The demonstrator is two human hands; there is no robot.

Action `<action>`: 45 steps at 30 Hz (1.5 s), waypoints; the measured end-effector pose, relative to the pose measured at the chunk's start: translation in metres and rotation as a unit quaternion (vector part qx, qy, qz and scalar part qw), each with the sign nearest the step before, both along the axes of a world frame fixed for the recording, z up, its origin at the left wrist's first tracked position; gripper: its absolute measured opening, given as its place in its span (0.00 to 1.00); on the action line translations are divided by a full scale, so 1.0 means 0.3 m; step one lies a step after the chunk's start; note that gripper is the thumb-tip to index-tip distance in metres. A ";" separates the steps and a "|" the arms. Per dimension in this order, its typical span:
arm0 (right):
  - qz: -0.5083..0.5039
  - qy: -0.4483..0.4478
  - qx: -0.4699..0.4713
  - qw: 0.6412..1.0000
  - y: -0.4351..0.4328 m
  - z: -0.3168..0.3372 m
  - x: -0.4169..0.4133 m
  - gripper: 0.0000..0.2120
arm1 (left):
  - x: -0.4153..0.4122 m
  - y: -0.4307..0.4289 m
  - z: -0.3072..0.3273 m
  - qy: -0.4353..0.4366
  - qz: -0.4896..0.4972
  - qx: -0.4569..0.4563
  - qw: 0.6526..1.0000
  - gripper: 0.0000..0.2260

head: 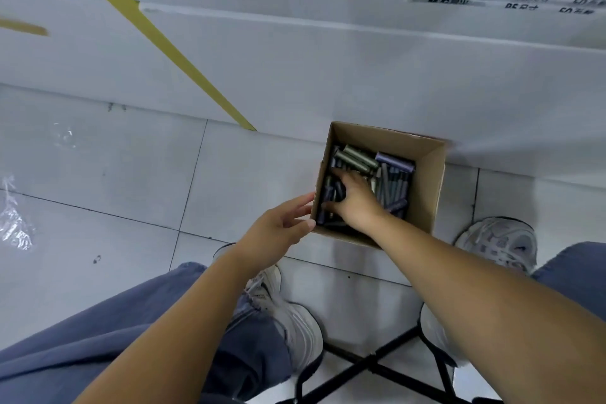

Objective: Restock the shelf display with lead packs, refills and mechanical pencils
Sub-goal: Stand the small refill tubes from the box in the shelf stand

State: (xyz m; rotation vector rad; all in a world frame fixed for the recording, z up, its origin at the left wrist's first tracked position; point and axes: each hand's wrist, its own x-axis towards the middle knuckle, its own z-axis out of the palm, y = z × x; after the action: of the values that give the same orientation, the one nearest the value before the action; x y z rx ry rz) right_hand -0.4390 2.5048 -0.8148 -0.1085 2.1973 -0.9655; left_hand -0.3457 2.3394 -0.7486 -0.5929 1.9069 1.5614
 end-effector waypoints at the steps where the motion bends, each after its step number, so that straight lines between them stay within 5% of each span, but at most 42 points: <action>1: 0.003 -0.013 -0.001 1.000 -0.002 -0.004 -0.013 0.38 | -0.001 0.000 -0.002 0.001 0.002 0.000 1.000 0.23; 18: -0.058 -0.129 -0.098 0.985 0.022 -0.009 -0.012 0.16 | -0.003 0.012 0.015 -0.001 0.010 0.001 1.000 0.22; 26: -0.108 -0.129 -0.124 0.978 0.045 0.064 0.002 0.20 | -0.020 0.021 0.049 0.005 -0.005 -0.019 1.000 0.21; 32: -0.086 -0.028 -0.172 0.981 0.102 0.360 -0.053 0.13 | -0.105 0.056 0.210 0.075 0.002 -0.022 0.997 0.29; 38: -0.062 0.102 -0.250 0.961 0.114 0.707 -0.056 0.15 | -0.180 0.125 0.520 0.159 -0.069 0.106 0.979 0.20; 45: -0.011 0.215 -0.308 0.927 0.117 1.091 -0.032 0.18 | -0.204 0.159 0.848 0.239 -0.069 0.122 0.961 0.17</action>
State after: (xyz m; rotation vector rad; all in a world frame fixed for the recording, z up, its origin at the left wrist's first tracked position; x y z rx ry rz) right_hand -0.4487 2.5400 -0.4876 -0.6420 2.1824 -1.7527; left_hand -0.4071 2.3871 -0.4943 0.0329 1.9887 1.9323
